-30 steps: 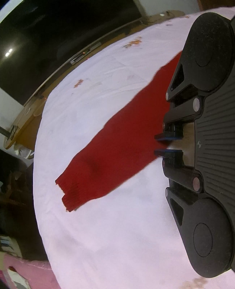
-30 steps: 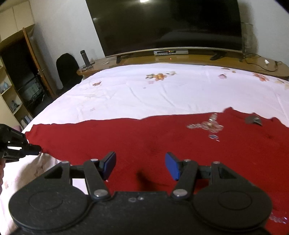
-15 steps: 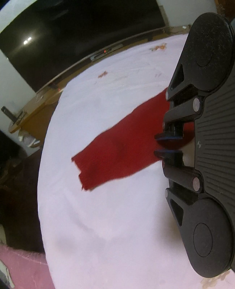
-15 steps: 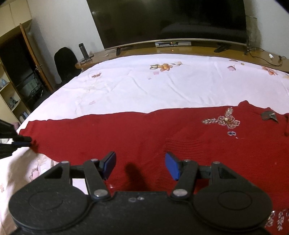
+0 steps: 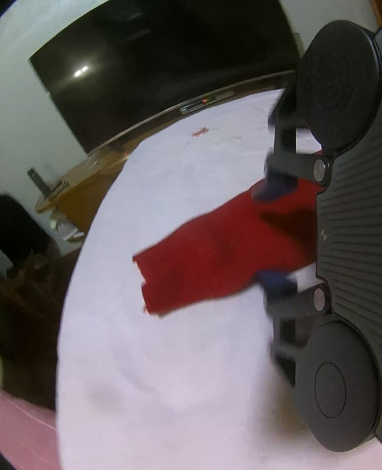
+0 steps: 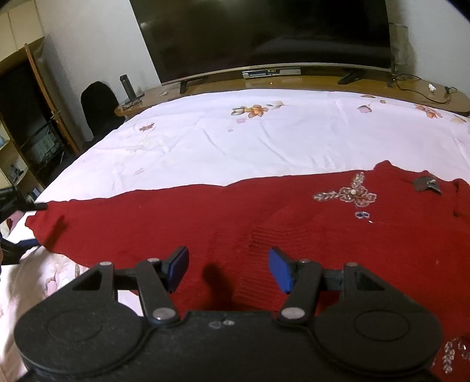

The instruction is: Fold small clothes

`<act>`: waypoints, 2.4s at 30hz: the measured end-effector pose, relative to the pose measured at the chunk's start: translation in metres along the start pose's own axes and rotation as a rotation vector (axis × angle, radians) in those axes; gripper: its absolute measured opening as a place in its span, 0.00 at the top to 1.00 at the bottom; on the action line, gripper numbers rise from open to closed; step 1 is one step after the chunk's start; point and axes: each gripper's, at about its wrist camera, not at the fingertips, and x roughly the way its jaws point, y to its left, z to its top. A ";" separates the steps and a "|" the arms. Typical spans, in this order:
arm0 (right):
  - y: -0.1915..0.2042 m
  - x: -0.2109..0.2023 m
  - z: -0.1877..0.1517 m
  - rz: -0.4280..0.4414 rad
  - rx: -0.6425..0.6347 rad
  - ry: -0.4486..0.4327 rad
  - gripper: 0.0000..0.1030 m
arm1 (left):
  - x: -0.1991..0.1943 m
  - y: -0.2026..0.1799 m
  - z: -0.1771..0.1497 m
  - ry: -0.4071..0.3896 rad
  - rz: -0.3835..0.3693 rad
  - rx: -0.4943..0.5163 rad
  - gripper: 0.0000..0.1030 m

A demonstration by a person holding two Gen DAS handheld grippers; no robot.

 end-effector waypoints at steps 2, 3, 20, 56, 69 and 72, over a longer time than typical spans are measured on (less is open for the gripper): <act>-0.001 -0.001 -0.001 -0.004 0.004 -0.003 0.42 | 0.005 0.003 0.000 -0.004 -0.001 -0.021 0.77; -0.002 -0.002 -0.001 -0.004 0.005 -0.002 0.42 | 0.006 0.003 -0.001 -0.010 0.004 -0.020 0.84; -0.069 -0.049 -0.011 -0.078 0.146 -0.064 0.42 | -0.055 -0.214 -0.178 0.145 -0.400 0.604 0.96; -0.132 -0.076 -0.036 -0.021 0.302 0.026 0.77 | -0.012 -0.153 -0.220 0.193 -0.023 0.692 0.37; -0.122 -0.113 -0.004 -0.088 0.174 -0.151 0.88 | -0.040 -0.165 -0.213 0.111 -0.072 0.739 0.37; -0.138 -0.126 0.001 -0.129 0.152 -0.171 0.88 | -0.040 -0.169 -0.219 0.117 -0.079 0.731 0.37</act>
